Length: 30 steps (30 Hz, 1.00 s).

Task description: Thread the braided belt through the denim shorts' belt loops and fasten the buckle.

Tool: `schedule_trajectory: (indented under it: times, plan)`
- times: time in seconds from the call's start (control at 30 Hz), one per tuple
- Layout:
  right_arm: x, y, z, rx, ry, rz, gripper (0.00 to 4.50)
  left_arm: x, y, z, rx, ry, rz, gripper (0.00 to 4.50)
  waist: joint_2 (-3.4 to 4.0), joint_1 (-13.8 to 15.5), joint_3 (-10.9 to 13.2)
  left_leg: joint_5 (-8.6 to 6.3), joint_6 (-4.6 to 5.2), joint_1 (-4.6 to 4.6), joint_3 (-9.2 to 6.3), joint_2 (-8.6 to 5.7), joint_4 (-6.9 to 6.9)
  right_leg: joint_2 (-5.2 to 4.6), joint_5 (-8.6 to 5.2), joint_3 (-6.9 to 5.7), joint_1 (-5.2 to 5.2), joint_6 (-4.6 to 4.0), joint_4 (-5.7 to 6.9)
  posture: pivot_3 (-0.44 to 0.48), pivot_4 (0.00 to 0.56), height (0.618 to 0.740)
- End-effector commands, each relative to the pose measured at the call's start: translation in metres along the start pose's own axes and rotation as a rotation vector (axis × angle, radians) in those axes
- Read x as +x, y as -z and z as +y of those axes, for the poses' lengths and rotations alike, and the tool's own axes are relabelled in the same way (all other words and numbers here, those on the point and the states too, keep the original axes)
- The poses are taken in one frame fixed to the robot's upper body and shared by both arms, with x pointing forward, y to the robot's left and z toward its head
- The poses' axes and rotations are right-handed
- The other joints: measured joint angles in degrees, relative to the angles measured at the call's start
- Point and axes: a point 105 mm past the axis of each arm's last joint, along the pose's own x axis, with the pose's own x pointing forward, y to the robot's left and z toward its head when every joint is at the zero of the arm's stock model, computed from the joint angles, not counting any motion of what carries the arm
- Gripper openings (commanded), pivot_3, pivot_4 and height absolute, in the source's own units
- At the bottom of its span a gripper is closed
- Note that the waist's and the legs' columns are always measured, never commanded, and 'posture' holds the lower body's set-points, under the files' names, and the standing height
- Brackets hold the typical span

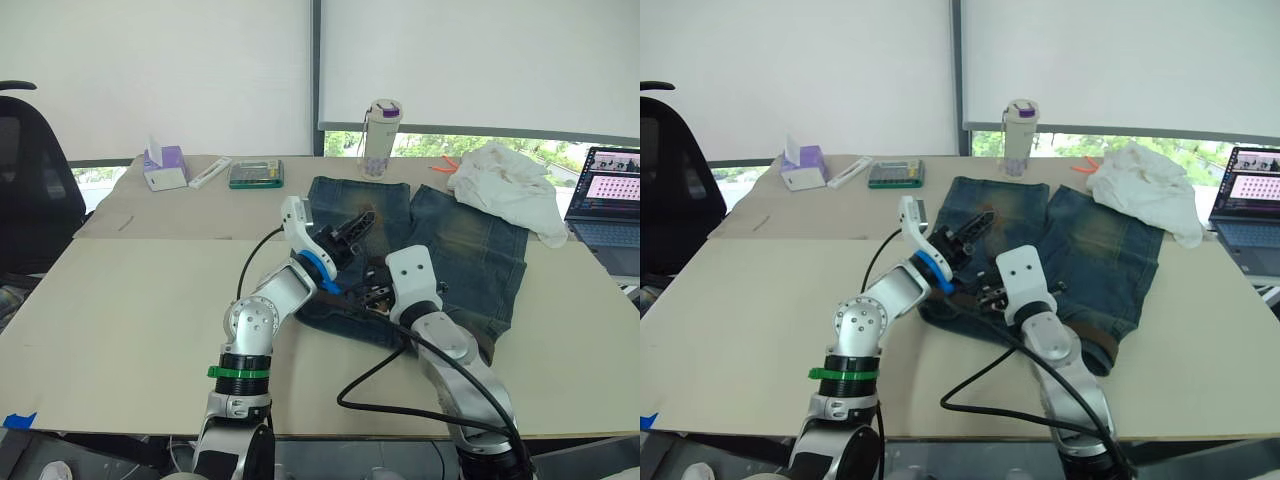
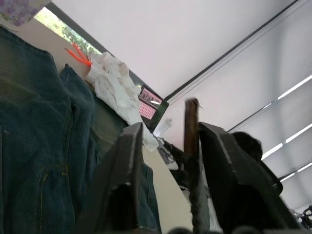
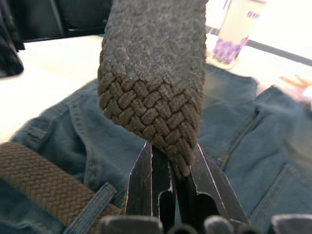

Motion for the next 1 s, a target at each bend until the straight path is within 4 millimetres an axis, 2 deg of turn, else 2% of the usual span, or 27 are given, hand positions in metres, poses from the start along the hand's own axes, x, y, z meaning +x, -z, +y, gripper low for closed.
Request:
schedule_trajectory:
  times: [0.03, 0.13, 0.23, 0.33, 0.43, 0.5, 0.7, 0.9, 1.0]
  plan:
    - [-0.005, -0.018, -0.011, 0.071, -0.01, -0.107, 0.0, -0.003, -0.018, -0.02, -0.035, 0.146, -0.063, 3.43, 0.0, 0.0, 0.0, 0.0, 0.0, 0.0, 0.0, 0.0, 0.0, 0.0, 0.0, 0.0, 0.0, 0.0, 0.0, 0.0, 0.15, 0.74]
    - [-0.008, -0.017, -0.021, 0.144, 0.009, -0.121, 0.0, -0.01, -0.028, -0.019, -0.009, 0.187, -0.093, 4.47, 0.0, -0.01, 0.0, 0.0, 0.0, 0.0, 0.0, 0.01, 0.0, 0.0, 0.0, -0.01, 0.0, 0.0, 0.0, 0.0, 0.15, 0.74]
    - [-0.01, -0.011, -0.023, 0.266, 0.028, -0.116, 0.0, -0.015, -0.03, -0.006, 0.088, 0.148, -0.082, 4.47, 0.01, -0.01, 0.0, 0.0, 0.0, 0.01, 0.0, 0.01, -0.02, 0.01, 0.0, -0.01, 0.0, 0.0, 0.0, 0.0, 0.15, 0.74]
    - [-0.012, -0.003, -0.022, 0.384, 0.038, -0.103, 0.0, -0.021, -0.016, 0.014, 0.305, 0.091, 0.009, 4.47, 0.03, -0.18, 0.0, 0.01, -0.01, 0.09, 0.0, -0.01, -0.15, 0.03, 0.0, 0.06, -0.02, -0.01, 0.01, 0.0, 0.15, 0.74]
    - [-0.013, -0.001, -0.02, 0.45, 0.025, -0.107, 0.0, -0.024, -0.007, 0.029, 0.413, 0.06, 0.071, 4.47, 0.08, -0.12, 0.03, 0.07, -0.06, 0.22, -0.01, -0.08, -0.32, -0.01, 0.01, 0.09, -0.04, -0.02, 0.01, 0.0, 0.15, 0.74]
    - [-0.015, -0.002, -0.018, 0.495, -0.01, -0.126, 0.0, -0.027, 0.007, 0.039, 0.517, 0.05, 0.155, 4.47, 0.08, -0.07, 0.03, 0.07, -0.05, 0.17, -0.01, -0.09, -0.33, -0.02, 0.01, 0.09, -0.12, -0.02, 0.03, 0.0, 0.15, 0.74]
    - [-0.02, 0.006, -0.018, 0.464, -0.08, -0.118, 0.0, -0.035, 0.037, 0.055, 0.765, 0.081, 0.318, 4.47, 0.09, -0.1, 0.03, 0.09, -0.03, 0.15, 0.0, -0.1, -0.49, -0.11, 0.01, 0.1, -0.23, -0.03, 0.04, 0.0, 0.15, 0.74]
    - [-0.023, 0.014, -0.021, 0.42, -0.115, -0.11, 0.0, -0.029, 0.04, 0.072, 0.933, 0.033, 0.358, 4.47, 0.08, -0.11, 0.04, 0.13, 0.03, 0.14, 0.0, -0.12, -0.53, -0.14, 0.01, 0.1, -0.24, -0.03, 0.04, 0.0, 0.15, 0.74]
    - [-0.024, 0.019, -0.026, 0.394, -0.112, -0.104, 0.0, -0.023, 0.037, 0.074, 0.939, 0.007, 0.329, 4.47, 0.08, -0.06, 0.04, 0.13, 0.04, 0.12, 0.0, -0.13, -0.52, -0.14, 0.01, 0.09, -0.24, -0.02, 0.04, 0.0, 0.15, 0.74]
